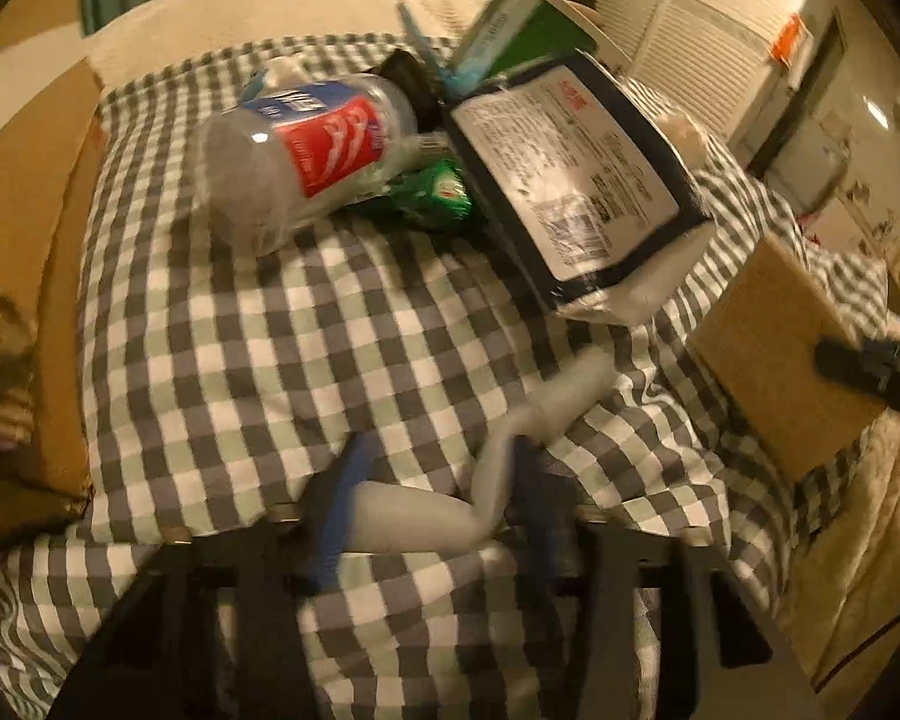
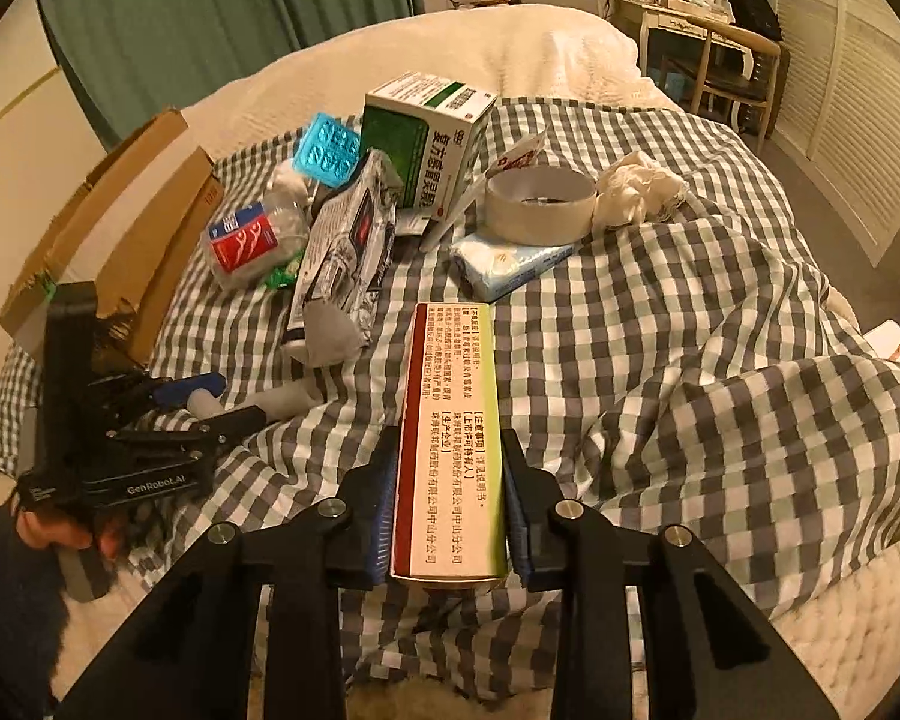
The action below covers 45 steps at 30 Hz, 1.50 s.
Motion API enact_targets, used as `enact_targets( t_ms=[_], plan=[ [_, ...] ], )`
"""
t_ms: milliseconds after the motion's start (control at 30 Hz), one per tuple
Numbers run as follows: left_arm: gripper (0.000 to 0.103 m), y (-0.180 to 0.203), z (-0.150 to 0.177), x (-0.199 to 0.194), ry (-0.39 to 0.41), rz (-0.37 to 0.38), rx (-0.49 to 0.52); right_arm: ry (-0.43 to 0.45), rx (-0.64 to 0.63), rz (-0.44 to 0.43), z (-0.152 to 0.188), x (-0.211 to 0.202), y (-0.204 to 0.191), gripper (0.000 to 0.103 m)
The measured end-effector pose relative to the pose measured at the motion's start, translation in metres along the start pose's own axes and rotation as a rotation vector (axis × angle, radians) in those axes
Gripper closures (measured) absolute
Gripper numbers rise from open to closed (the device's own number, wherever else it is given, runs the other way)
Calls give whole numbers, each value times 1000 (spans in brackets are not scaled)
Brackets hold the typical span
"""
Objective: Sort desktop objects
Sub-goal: 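Grasp the tan printed medicine box with the right gripper while the left grasps the white foam tube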
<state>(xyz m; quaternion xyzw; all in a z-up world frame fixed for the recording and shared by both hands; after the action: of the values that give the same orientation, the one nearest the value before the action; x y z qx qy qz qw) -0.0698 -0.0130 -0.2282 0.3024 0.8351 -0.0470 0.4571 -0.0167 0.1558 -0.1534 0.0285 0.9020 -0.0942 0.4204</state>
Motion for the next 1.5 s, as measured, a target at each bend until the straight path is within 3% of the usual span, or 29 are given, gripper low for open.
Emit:
enact_targets(
  t_ms=[100, 233, 267, 367, 467, 633, 700, 833, 900, 967, 1067, 1167, 1233, 1300, 1400, 1500],
  plan=[
    [72, -12, 5, -8, 5, 30, -43, -32, 16, -22, 7, 9, -7, 67],
    [72, -8, 10, -17, 2, 24, 1, -41, -32, 23, 11, 11, -13, 70],
    [70, -8, 9, -17, 5, 11, 16, -46, -42, 25, 12, 10, -14, 70],
    [48, -3, 14, -17, -7, 10, 37, -56, -49, 30, 15, 8, -14, 70],
    [45, 2, 13, -17, -11, -17, 72, -67, -31, 31, 19, 9, -13, 70],
    [83, 11, 0, -17, 20, -41, 82, -79, -50, 66, 26, 6, -12, 74],
    [102, 8, -5, -28, 56, -34, 59, -77, -52, 67, 26, 2, -14, 74],
    [103, 20, -14, -43, 103, 35, 43, -53, -51, 66, 22, -12, -15, 75],
    [103, 26, -10, -42, 75, 67, 59, -40, -44, 61, 18, -19, -16, 74],
    [103, 27, -8, -36, 82, 17, 81, -27, -46, 60, 12, -27, -18, 74],
    [102, 32, -5, -26, 80, 37, 83, -5, -56, 61, 6, -36, -22, 74],
    [96, 30, -9, -29, 103, 30, 98, 4, -46, 54, 7, -41, -24, 74],
    [78, 32, -13, -25, 116, 17, 108, 0, -31, 48, 9, -41, -23, 74],
    [49, 33, -15, -19, 116, 5, 116, -16, -12, 35, 12, -38, -21, 74],
    [46, 36, -11, -3, 70, 4, 154, -31, -3, 40, 15, -34, -19, 74],
    [49, 31, -4, 15, 8, -44, 168, -38, -2, 40, 15, -32, -19, 74]
  ],
)
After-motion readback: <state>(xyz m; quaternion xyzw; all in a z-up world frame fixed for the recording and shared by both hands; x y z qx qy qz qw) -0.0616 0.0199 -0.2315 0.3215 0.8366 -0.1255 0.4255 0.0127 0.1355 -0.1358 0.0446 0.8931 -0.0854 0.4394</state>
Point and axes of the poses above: each gripper's, at about its wrist camera, not at the fingertips, and x roughly the way its jaws point, y to its right, z to its underside, the point moved 7 cm from there along x, roughly the way its jaws point, and after that the axes turned 7 degrees about y, right-handed, at the moved point
